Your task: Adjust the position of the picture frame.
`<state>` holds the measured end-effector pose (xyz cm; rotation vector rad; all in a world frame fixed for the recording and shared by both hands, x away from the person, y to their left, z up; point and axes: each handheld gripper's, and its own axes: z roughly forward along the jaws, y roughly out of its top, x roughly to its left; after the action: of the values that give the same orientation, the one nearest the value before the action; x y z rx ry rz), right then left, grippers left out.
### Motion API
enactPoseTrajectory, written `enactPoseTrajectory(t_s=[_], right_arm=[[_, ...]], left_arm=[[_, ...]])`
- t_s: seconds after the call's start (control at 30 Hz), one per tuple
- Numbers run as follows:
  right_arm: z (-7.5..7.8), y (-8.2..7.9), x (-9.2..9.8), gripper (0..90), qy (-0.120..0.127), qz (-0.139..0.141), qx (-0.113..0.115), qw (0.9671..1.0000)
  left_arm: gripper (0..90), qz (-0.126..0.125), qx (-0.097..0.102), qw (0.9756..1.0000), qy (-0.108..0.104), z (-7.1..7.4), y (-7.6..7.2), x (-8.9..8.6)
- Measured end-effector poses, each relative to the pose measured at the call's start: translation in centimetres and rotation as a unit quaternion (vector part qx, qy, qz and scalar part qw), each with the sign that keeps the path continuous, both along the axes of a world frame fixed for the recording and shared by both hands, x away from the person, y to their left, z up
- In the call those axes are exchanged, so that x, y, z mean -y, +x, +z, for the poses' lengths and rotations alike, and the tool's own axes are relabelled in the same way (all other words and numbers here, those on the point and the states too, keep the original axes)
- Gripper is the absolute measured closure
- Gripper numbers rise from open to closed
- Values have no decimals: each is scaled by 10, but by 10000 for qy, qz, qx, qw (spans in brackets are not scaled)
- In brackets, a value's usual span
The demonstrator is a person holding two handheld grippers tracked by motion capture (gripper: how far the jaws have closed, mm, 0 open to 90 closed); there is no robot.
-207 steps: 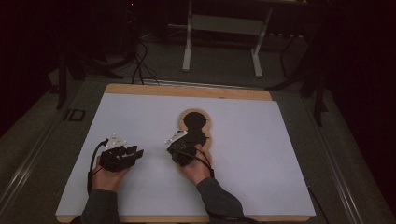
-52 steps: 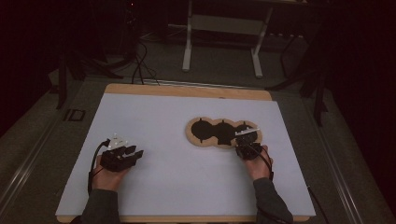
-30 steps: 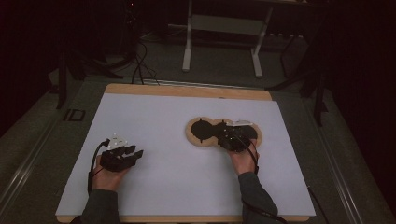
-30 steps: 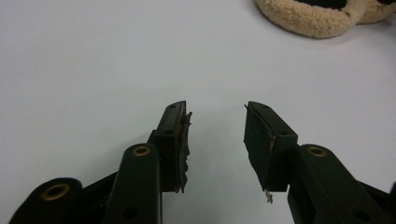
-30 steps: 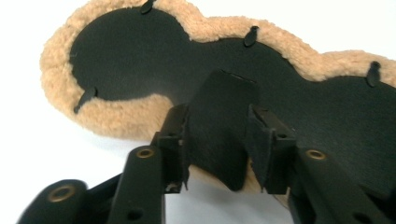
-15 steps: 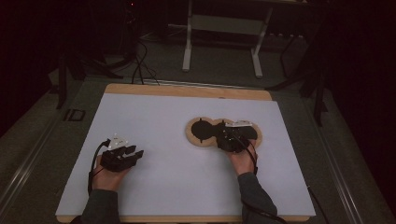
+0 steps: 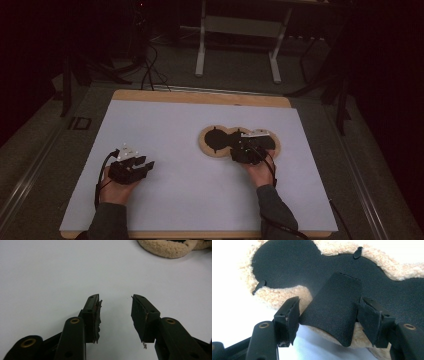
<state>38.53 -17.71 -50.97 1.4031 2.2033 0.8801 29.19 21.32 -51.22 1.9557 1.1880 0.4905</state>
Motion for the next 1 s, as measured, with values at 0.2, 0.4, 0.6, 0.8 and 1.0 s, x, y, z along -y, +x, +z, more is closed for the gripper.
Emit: enactPoseTrajectory(t_s=[0.2, 0.4, 0.6, 0.8, 1.0], right_arm=[[-1, -3, -4, 351, -47, 27, 67, 10000], [-3, -7, -10, 351, -44, 165, 133, 9998], [-4, -16, -25, 351, -30, 362, 155, 9992], [-4, -24, -35, 355, -33, 383, 170, 9991], [-4, -29, -42, 358, -75, 429, 148, 9989]], left_arm=[[588, 1, -17, 10000, 10, -1, 0, 1], [587, 7, -19, 10000, 5, -1, 1, 1], [587, 14, -5, 10000, 4, 0, 0, 0], [587, 9, -1, 10000, -1, 0, 0, 0], [587, 16, -1, 10000, -3, -1, 0, 1]])
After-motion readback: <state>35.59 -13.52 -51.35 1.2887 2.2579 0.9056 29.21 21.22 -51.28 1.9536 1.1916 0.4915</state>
